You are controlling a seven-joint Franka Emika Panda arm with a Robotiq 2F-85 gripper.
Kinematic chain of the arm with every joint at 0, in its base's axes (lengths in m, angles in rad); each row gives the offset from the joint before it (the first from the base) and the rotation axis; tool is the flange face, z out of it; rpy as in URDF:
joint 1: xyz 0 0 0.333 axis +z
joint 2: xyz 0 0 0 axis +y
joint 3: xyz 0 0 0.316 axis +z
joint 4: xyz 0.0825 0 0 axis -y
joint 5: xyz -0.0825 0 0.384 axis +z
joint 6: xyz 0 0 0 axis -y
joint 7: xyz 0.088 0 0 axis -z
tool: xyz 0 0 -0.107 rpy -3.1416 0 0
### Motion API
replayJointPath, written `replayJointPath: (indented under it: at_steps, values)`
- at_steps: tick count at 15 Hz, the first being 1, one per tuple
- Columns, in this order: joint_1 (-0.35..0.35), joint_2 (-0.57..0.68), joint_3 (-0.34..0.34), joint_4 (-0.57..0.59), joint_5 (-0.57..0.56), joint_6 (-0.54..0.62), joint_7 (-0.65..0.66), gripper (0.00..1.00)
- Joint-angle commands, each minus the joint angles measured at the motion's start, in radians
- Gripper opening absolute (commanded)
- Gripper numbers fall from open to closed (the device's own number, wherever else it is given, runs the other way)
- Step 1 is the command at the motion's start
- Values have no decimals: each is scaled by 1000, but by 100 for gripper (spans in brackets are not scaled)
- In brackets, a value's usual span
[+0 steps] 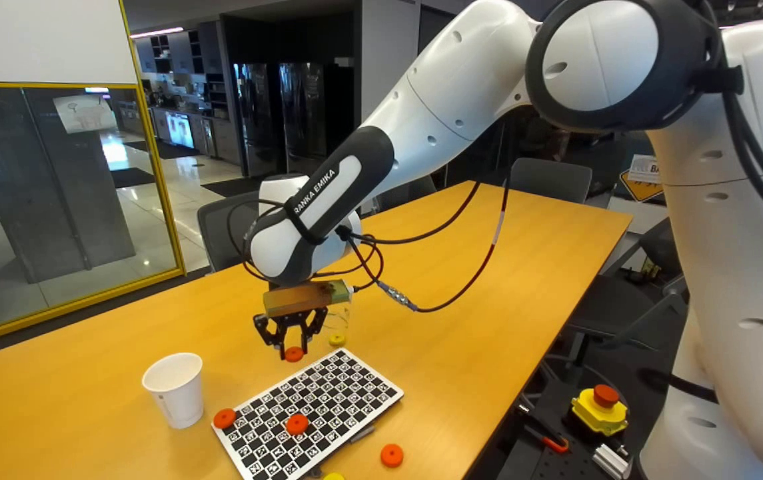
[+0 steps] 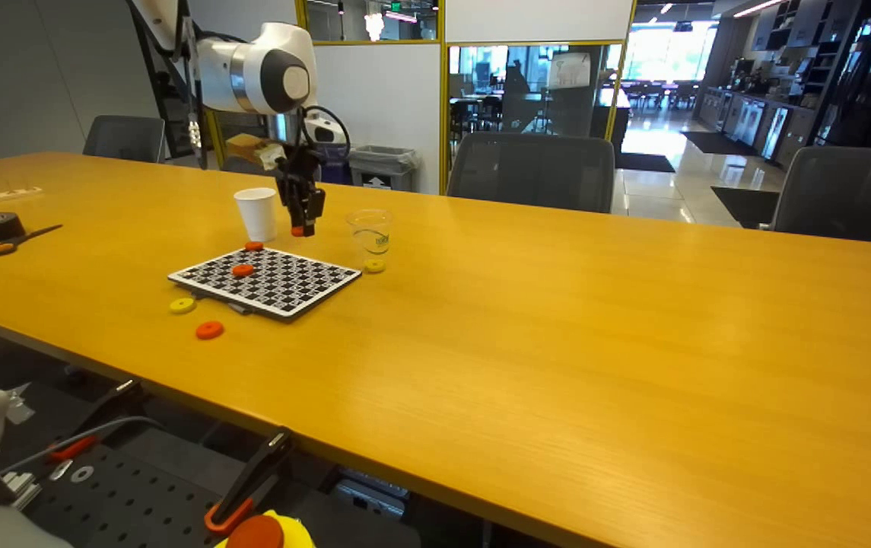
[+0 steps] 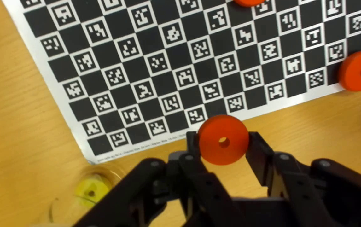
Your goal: Put the yellow objects inside the transparent cup and the orange objects inside the white cup.
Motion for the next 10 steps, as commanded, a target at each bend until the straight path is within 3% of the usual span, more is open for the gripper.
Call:
replayJointPath:
  at_steps: [1, 10]
  values:
    - [15, -26, 19, 63, -50, -42, -90, 24]
    - [48, 48, 102, 271, -89, -109, -303, 24]
